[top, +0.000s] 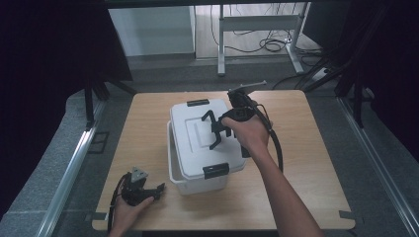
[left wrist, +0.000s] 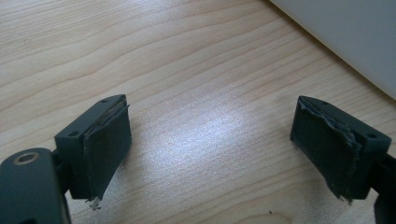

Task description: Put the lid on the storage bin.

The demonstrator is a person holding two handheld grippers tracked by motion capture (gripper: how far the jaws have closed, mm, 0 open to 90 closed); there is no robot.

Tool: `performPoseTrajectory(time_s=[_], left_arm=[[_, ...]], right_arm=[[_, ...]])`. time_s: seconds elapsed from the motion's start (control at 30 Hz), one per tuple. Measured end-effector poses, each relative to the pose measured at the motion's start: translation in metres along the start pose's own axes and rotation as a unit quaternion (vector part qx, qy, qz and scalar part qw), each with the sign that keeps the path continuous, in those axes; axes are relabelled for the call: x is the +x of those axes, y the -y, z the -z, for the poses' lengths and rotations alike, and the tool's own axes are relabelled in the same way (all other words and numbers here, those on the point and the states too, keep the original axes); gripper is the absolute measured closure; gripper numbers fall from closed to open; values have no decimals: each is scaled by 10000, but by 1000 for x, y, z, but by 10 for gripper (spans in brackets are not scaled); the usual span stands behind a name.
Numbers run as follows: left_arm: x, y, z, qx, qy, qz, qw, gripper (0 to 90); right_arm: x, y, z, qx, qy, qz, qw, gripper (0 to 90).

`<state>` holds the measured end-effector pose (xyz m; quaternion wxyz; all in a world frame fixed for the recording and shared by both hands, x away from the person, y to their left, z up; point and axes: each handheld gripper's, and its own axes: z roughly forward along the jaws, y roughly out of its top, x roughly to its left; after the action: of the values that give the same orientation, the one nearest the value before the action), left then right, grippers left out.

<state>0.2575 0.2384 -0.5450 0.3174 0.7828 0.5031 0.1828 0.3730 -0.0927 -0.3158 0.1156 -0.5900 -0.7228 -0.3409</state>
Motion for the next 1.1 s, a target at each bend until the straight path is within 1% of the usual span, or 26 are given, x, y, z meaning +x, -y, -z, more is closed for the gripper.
performPoseTrajectory(time_s=[0.07,0.6,1.0,1.1], left_arm=[[0,0,0,0,1,0,10000,122],[0,0,0,1,2,-4,10000,122],[0,0,0,4,0,-6,10000,122],[0,0,0,4,0,-5,10000,122]], right_arm=[[2,0,-2,26,13,22,10000,849],[14,0,-20,127,158,-124,9997,849],[19,-4,-33,219,309,-241,9990,849],[20,-4,-35,222,313,-256,9989,849]])
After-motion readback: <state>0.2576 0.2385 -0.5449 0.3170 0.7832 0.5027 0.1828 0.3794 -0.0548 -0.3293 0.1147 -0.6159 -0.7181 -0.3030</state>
